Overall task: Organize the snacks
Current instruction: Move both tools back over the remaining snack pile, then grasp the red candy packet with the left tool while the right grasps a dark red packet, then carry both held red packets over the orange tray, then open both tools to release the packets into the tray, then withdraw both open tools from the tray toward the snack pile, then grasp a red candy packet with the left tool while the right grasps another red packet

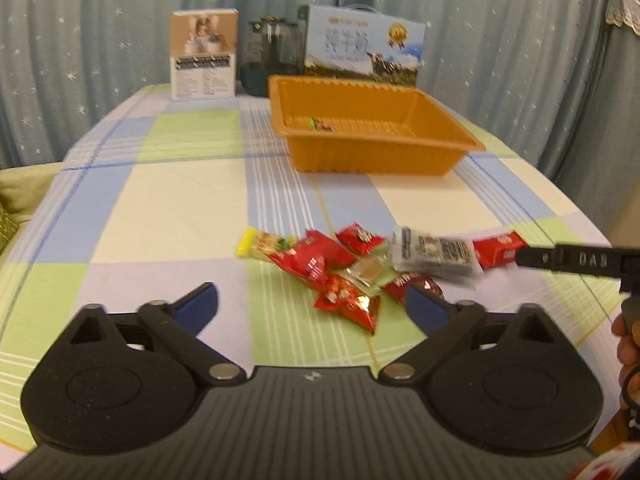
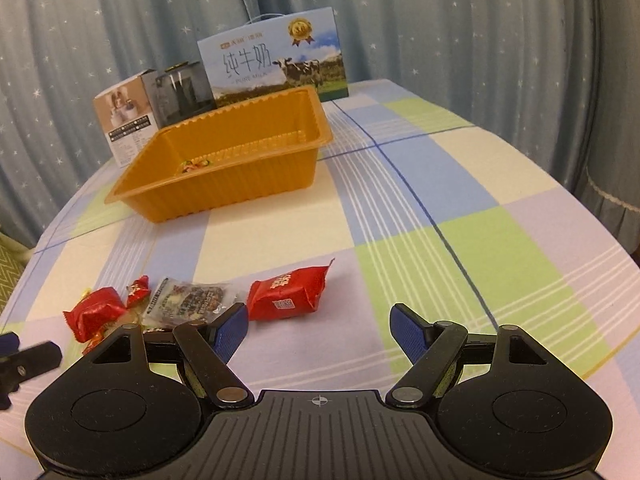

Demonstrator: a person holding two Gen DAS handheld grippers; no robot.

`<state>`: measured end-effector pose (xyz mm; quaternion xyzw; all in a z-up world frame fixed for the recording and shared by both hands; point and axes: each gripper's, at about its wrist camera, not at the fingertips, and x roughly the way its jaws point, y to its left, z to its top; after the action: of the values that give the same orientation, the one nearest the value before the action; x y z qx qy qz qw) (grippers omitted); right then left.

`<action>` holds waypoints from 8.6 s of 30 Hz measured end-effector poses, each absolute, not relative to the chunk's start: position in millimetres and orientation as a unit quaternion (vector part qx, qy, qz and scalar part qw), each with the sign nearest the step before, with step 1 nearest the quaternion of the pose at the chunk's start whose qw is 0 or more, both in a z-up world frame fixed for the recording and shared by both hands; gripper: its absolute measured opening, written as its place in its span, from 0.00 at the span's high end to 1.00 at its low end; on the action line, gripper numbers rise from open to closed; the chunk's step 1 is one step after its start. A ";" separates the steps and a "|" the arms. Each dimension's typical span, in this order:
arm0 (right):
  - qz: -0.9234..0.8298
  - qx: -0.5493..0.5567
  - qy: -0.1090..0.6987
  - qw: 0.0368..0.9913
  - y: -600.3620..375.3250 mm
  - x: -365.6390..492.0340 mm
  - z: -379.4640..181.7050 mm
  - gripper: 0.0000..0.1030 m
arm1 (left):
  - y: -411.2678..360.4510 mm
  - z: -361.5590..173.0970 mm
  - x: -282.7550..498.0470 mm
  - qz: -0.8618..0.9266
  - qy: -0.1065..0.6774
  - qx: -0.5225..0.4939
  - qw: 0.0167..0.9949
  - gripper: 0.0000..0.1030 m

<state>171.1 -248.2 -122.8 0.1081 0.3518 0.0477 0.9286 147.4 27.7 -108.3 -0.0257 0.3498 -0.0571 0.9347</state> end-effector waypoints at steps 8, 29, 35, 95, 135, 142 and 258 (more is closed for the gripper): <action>0.041 0.118 0.357 0.926 -251.7 174.0 -124.7 0.25 | 12.5 -128.3 163.2 -0.070 0.370 -0.025 0.926 0.39; 0.049 0.114 0.358 0.925 -244.7 171.5 -122.8 0.25 | 3.3 -131.0 162.5 -0.070 0.379 -0.017 0.923 0.83; 0.079 0.103 0.355 0.926 -229.0 164.7 -120.9 0.25 | 12.0 -124.4 155.0 -0.068 0.376 -0.032 0.924 0.83; 0.147 0.018 0.279 0.949 -177.5 181.1 -74.5 0.66 | 18.1 -65.5 181.8 -0.102 0.332 -0.075 0.935 0.83; 0.093 0.081 0.286 0.950 -207.9 356.5 -70.2 0.66 | 2.2 -59.5 359.4 -0.099 0.311 -0.054 0.944 0.82; 0.090 0.084 0.288 0.950 -209.1 357.0 -70.4 0.66 | 7.3 -62.0 358.5 -0.087 0.310 -0.047 0.945 0.56; 0.094 0.103 0.365 0.921 -253.0 209.8 -127.6 0.30 | 11.7 -115.6 199.3 -0.121 0.417 0.057 0.899 0.77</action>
<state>209.8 -253.0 -127.6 0.1034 0.3645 0.0940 0.9206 199.3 11.7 -115.6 0.0572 0.4173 -0.1205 0.8989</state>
